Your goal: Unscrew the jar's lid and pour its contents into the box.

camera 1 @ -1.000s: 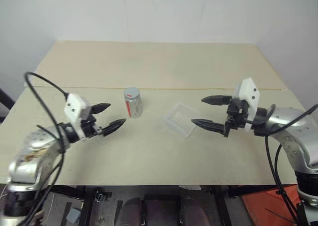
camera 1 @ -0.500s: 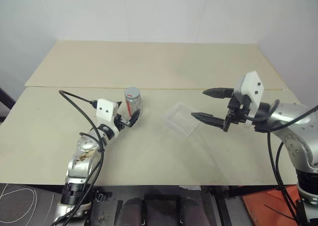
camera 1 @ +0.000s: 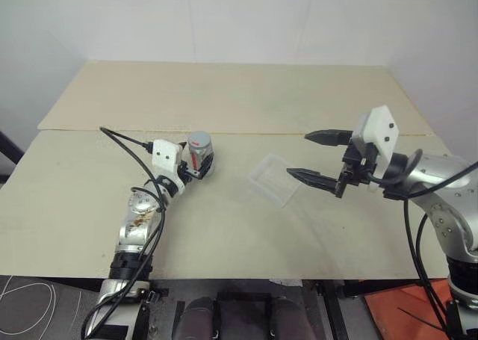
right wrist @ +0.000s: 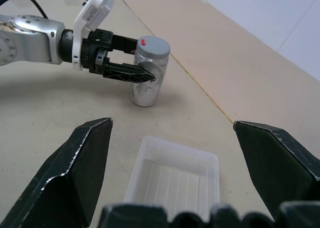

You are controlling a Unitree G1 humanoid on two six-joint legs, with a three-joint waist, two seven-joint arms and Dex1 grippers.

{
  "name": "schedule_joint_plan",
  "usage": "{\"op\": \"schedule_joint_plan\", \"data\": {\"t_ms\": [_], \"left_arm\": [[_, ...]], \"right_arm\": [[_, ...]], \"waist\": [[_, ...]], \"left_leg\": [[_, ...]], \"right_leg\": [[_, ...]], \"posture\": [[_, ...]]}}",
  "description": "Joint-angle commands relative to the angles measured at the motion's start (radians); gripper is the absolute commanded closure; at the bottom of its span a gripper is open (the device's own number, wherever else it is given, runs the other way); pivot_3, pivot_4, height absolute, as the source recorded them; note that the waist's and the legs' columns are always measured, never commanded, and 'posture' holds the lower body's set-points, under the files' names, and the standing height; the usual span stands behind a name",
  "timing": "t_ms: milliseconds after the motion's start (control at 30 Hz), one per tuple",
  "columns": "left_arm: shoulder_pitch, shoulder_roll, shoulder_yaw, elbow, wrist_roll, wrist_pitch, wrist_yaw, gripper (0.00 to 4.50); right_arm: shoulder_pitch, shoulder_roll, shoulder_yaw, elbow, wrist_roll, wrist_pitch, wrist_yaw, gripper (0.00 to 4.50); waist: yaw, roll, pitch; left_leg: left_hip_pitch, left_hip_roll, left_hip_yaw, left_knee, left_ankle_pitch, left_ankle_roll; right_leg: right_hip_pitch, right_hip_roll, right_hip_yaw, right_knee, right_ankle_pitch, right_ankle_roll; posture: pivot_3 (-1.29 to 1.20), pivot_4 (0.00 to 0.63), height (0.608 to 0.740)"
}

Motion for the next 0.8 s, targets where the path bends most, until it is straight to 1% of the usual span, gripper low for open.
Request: {"op": "schedule_joint_plan", "data": {"t_ms": [33,67,267,400,500,600,667,800], "left_arm": [[-0.042,-0.009,0.006,0.034,0.006,-0.052,-0.011,0.44],[-0.048,-0.012,0.002,0.046,0.007,-0.058,-0.016,0.63],[-0.067,-0.026,-0.006,0.085,0.015,-0.082,-0.033,2.57],[-0.067,-0.017,-0.01,0.068,0.016,-0.089,-0.053,2.57],[-0.062,0.013,-0.003,-0.006,-0.029,-0.041,-0.124,2.57],[-0.072,0.093,0.004,-0.12,-0.143,0.079,-0.286,2.57],[-0.09,0.16,0.007,-0.184,-0.231,0.176,-0.402,2.57],[-0.14,0.262,-0.004,-0.231,-0.341,0.307,-0.578,2.57]], "right_arm": [[-0.003,-0.01,-0.046,-0.037,0.016,0.001,-0.014,0.0],[-0.001,-0.01,-0.047,-0.038,0.016,0.002,-0.014,0.0],[0.0,-0.008,-0.047,-0.044,0.02,0.004,-0.015,0.0],[-0.011,0.011,-0.025,-0.043,0.014,0.002,-0.026,0.0],[-0.038,0.044,0.008,-0.042,0.013,0.001,-0.039,0.0],[-0.109,0.107,0.069,-0.022,0.006,0.013,-0.061,0.0],[-0.165,0.167,0.094,0.004,0.034,0.029,-0.066,0.0],[-0.256,0.264,0.122,0.046,0.077,0.073,-0.08,0.0]], "waist": [[0.0,0.0,0.0],[0.0,0.0,0.0],[0.0,0.0,0.0],[0.0,0.0,0.0],[-0.001,0.0,0.0],[-0.016,0.0,0.0],[-0.022,0.0,0.0],[-0.024,0.0,0.0]], "left_leg": [[0.0,0.0,0.0,0.0,0.0,0.0],[0.0,0.0,0.0,0.0,0.0,0.0],[0.0,0.0,0.0,0.0,0.0,0.0],[0.0,0.0,0.0,0.0,0.0,0.0],[-0.001,0.0,0.0,0.0,0.0,0.0],[-0.001,0.001,0.0,0.0,0.0,0.0],[-0.001,0.001,0.0,0.0,0.0,-0.001],[0.0,0.001,0.0,0.0,0.001,-0.001]], "right_leg": [[0.0,0.0,0.0,0.0,0.0,0.0],[0.0,0.0,0.0,0.0,0.0,0.0],[0.0,0.0,0.0,0.0,0.0,0.0],[0.0,0.0,0.0,0.0,0.0,0.0],[0.0,0.0,0.0,0.0,0.0,0.0],[-0.001,0.001,0.0,0.001,0.0,0.0],[-0.002,0.001,0.0,0.002,0.0,0.0],[-0.001,0.002,0.0,0.003,0.0,0.0]], "posture": [[0.0,0.15,0.74],[0.0,0.15,0.74],[0.0,0.15,0.74],[0.0,0.15,0.74],[0.0,0.15,0.74],[0.0,0.15,0.74],[0.0,0.15,0.74],[0.0,0.15,0.74]]}}
